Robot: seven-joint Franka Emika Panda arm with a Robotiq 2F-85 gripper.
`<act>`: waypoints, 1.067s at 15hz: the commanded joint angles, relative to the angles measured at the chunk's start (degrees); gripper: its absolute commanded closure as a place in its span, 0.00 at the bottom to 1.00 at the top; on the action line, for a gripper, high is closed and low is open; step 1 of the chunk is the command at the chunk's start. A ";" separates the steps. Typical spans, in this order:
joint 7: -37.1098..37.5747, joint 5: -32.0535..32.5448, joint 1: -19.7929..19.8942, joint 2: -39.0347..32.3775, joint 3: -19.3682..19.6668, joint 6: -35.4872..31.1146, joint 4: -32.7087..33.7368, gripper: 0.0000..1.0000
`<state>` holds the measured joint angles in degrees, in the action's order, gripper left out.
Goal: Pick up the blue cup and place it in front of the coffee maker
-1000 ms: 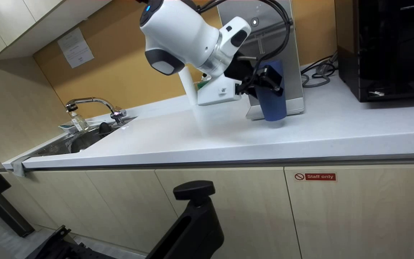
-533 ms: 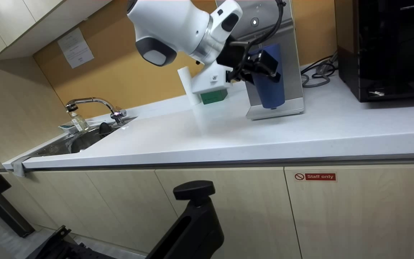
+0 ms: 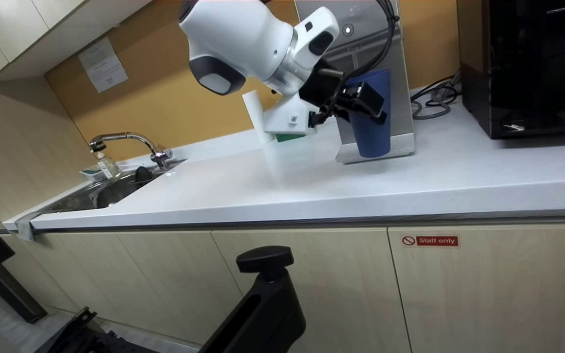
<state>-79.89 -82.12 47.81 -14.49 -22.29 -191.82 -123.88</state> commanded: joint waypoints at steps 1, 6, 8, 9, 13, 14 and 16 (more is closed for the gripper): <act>0.27 -1.08 1.50 -1.77 -1.09 0.84 0.51 0.51; -0.33 -0.80 2.19 -4.37 -1.84 0.24 0.41 0.51; -0.76 -0.24 2.05 -4.38 -2.28 -0.65 0.26 0.37; -0.91 -0.12 2.03 -4.31 -2.60 -1.11 0.33 0.07; -0.78 1.13 1.37 -3.88 -3.93 -4.75 -0.54 0.00; 9.42 8.57 -10.09 -1.41 8.43 -1.96 -3.37 0.00; 3.72 5.17 -2.48 -3.03 -1.05 -6.30 -1.90 0.00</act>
<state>-77.67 -77.73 45.03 -18.65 -21.44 -195.33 -124.50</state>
